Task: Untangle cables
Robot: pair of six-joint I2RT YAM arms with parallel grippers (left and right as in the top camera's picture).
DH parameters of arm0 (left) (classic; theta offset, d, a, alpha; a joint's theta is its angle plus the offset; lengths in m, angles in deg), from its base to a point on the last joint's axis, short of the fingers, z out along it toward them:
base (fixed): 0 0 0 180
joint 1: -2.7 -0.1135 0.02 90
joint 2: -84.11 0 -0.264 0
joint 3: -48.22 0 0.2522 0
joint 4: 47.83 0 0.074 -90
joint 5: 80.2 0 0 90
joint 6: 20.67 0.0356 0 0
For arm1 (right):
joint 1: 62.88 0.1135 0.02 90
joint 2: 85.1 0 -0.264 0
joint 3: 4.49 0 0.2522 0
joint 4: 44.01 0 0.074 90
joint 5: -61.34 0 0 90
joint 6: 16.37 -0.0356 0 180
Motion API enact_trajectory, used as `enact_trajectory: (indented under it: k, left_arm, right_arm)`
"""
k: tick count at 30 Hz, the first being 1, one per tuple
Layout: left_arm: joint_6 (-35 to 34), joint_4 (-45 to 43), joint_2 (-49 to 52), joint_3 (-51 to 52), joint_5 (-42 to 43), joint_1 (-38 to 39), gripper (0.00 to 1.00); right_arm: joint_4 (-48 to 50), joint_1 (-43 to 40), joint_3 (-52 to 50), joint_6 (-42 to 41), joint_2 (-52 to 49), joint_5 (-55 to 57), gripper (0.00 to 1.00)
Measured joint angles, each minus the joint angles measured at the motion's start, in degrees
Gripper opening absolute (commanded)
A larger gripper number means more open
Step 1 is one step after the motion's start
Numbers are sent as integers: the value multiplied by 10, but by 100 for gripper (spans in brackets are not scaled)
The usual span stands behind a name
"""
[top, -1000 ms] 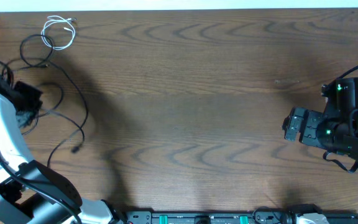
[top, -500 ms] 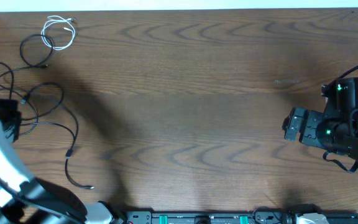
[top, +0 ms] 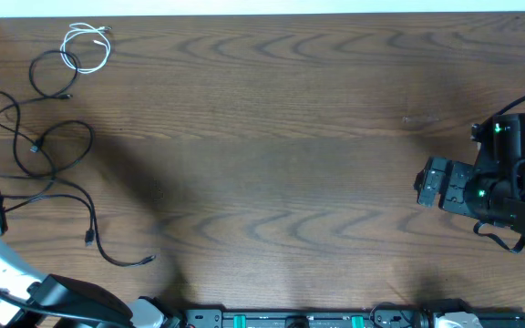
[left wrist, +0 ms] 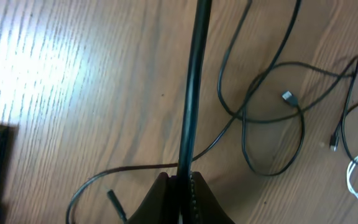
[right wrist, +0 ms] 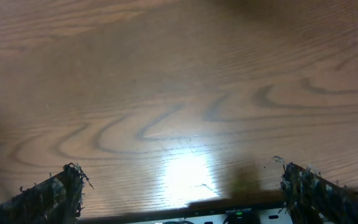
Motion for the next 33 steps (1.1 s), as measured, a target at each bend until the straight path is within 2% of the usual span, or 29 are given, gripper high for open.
enact_trajectory:
  k: [10,12,15,18,28,33]
  left_arm:
    - [-5,4,57,0,5,-67,8]
    - [-4,2,81,0,6,-84,17]
    - [16,-28,114,0,7,-102,42]
    - [52,-46,144,0,17,-110,52]
    - [108,-36,210,0,152,-108,50]
    - [158,-17,211,0,186,-84,50]
  right_arm:
    - [0,0,0,0,0,0,99]
    - [0,0,0,0,0,0,99]
    - [0,0,0,0,0,0,99]
    - [0,0,0,0,0,0,99]
    - [0,0,0,0,0,0,99]
    - [0,0,0,0,0,0,99]
